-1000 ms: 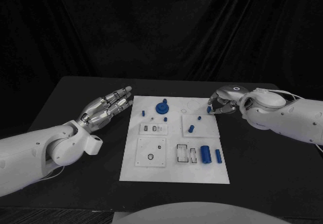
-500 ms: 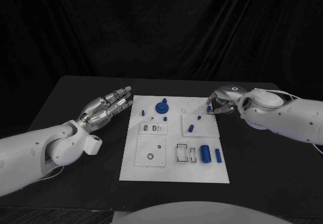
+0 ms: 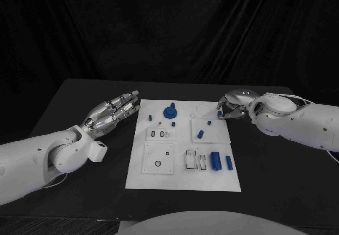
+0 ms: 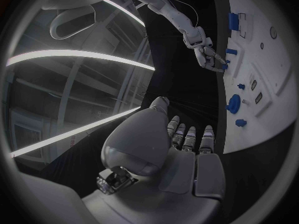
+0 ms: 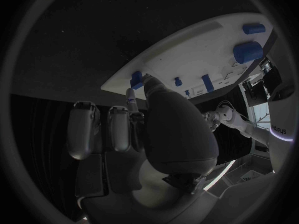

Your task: Assemble the parts on the task board

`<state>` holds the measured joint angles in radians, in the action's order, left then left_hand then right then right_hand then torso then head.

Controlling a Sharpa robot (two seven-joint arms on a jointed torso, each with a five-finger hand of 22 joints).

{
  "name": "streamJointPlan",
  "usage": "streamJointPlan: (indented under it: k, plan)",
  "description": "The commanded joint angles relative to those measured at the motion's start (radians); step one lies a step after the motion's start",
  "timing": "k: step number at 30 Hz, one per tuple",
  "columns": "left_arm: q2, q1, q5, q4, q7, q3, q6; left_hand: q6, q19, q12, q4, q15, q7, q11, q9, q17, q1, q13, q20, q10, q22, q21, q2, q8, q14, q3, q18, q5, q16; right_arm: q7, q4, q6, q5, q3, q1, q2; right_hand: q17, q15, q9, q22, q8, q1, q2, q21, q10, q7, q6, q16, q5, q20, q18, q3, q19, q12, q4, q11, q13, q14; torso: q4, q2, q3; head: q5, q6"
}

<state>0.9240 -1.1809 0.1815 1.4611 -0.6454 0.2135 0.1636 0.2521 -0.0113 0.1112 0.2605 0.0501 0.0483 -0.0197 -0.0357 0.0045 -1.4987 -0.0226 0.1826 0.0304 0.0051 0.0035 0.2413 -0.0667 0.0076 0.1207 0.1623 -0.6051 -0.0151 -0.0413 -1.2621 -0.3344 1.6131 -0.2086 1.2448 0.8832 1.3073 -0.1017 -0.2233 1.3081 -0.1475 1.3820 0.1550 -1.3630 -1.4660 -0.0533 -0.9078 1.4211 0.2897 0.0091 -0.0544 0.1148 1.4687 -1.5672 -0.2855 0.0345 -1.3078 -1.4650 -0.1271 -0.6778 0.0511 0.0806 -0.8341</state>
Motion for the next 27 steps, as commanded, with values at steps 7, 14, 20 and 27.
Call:
streamJointPlan:
  k: [7, 14, 20, 27]
  plan:
    - [-0.002, 0.0, -0.001, 0.001, -0.001, -0.001, 0.02, -0.004, -0.001, 0.0, -0.001, 0.008, 0.001, -0.004, 0.0, 0.001, -0.008, 0.001, 0.008, -0.004, 0.002, 0.005, -0.002, 0.0, -0.003, -0.004, 0.019, -0.006, -0.003, -0.02, 0.003, -0.026, 0.006, 0.0, -0.005, -0.002, 0.063, 0.001, -0.056, 0.157, -0.061, 0.018, -0.012, 0.007, -0.105, 0.002, -0.027, -0.005, 0.054, 0.001, 0.0, 0.001, 0.01, -0.004, 0.015, 0.004, -0.263, -0.07, -0.0005, 0.0, -0.0001, 0.0, -0.002]
    - [-0.002, 0.001, -0.001, 0.001, 0.002, -0.001, 0.022, -0.004, -0.001, 0.0, -0.001, 0.008, 0.001, -0.004, 0.0, 0.001, -0.008, 0.001, 0.008, -0.004, 0.002, 0.005, -0.002, 0.0, -0.003, -0.004, 0.019, -0.006, -0.003, -0.026, 0.008, -0.013, 0.006, 0.0, -0.006, -0.006, 0.06, 0.001, -0.072, 0.157, -0.078, 0.013, -0.012, 0.009, -0.105, 0.001, -0.026, -0.006, 0.065, 0.001, -0.001, -0.002, 0.01, -0.004, 0.015, 0.004, -0.263, -0.069, 0.0001, 0.0, 0.0001, -0.001, -0.003]
    - [-0.001, 0.001, -0.001, 0.001, 0.003, -0.001, 0.024, -0.004, -0.002, 0.0, -0.001, 0.008, 0.002, -0.004, 0.0, 0.001, -0.008, 0.001, 0.008, -0.004, 0.002, 0.005, -0.002, -0.001, -0.003, -0.005, 0.019, -0.006, -0.003, -0.029, 0.01, -0.007, 0.006, 0.0, -0.008, -0.009, 0.059, 0.001, -0.08, 0.156, -0.088, 0.01, -0.013, 0.012, -0.105, 0.001, -0.028, -0.007, 0.064, 0.001, -0.001, -0.003, 0.009, -0.004, 0.015, 0.004, -0.263, -0.069, 0.0005, 0.0, 0.0003, -0.001, -0.005]
    - [-0.001, 0.001, -0.001, 0.002, 0.005, -0.001, 0.025, -0.004, -0.002, 0.0, -0.001, 0.008, 0.002, -0.004, 0.0, 0.001, -0.008, 0.001, 0.008, -0.004, 0.002, 0.005, -0.002, -0.001, -0.003, -0.005, 0.019, -0.006, -0.003, -0.026, 0.011, -0.018, 0.006, 0.0, -0.01, -0.011, 0.054, -0.001, -0.128, 0.158, -0.14, 0.025, -0.031, 0.016, -0.105, 0.003, -0.035, -0.008, 0.141, -0.001, -0.002, 0.011, 0.01, -0.004, 0.037, 0.006, -0.263, -0.068, 0.0, 0.0, -0.0001, -0.001, -0.006]
